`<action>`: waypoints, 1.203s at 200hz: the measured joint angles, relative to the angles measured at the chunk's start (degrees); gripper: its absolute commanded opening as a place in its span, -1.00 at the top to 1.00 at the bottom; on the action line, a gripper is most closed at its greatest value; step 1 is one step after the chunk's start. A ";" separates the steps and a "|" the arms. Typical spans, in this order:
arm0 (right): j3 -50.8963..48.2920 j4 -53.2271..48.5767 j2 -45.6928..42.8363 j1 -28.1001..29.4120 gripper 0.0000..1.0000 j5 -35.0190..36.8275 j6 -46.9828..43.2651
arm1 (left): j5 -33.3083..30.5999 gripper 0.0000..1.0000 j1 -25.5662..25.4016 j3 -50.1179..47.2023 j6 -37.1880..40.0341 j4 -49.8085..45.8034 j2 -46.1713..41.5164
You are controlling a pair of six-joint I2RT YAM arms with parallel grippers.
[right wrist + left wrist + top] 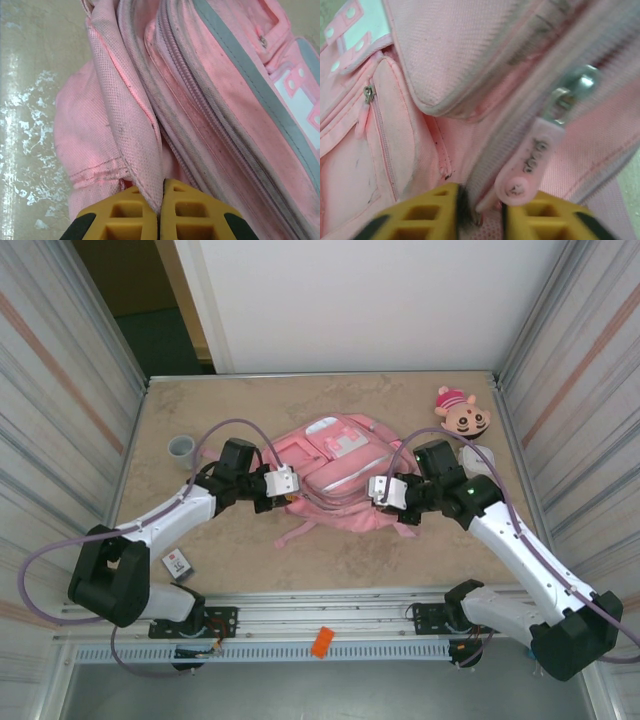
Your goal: Pack books, pencil case, and school supplies into a backpack
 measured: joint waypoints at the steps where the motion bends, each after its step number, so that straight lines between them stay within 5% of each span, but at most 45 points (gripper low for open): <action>1: 0.00 0.00 0.00 -0.07 1.00 0.00 0.09 | 0.02 0.86 0.00 0.02 0.13 -0.07 0.00; 14: -0.15 0.59 0.02 -1.68 1.00 0.00 0.55 | 0.63 1.00 0.00 0.11 0.50 -1.03 -0.42; 79: -2.62 5.79 3.87 -11.06 1.00 -4.44 6.97 | 4.26 1.00 -0.48 -7.21 -8.52 -1.90 -16.37; 130: -3.37 8.98 4.72 -13.00 0.21 -5.40 14.64 | 3.28 1.00 -3.82 -8.94 -17.20 -0.68 -18.99; 176: 0.83 5.53 -0.46 -10.86 -0.18 -3.30 36.48 | 2.71 1.00 -4.90 -9.62 -23.56 3.85 -17.00; 240: 1.64 1.95 -4.92 3.69 -0.05 -1.49 77.31 | 0.13 1.00 -5.44 -10.82 -27.45 7.58 -16.20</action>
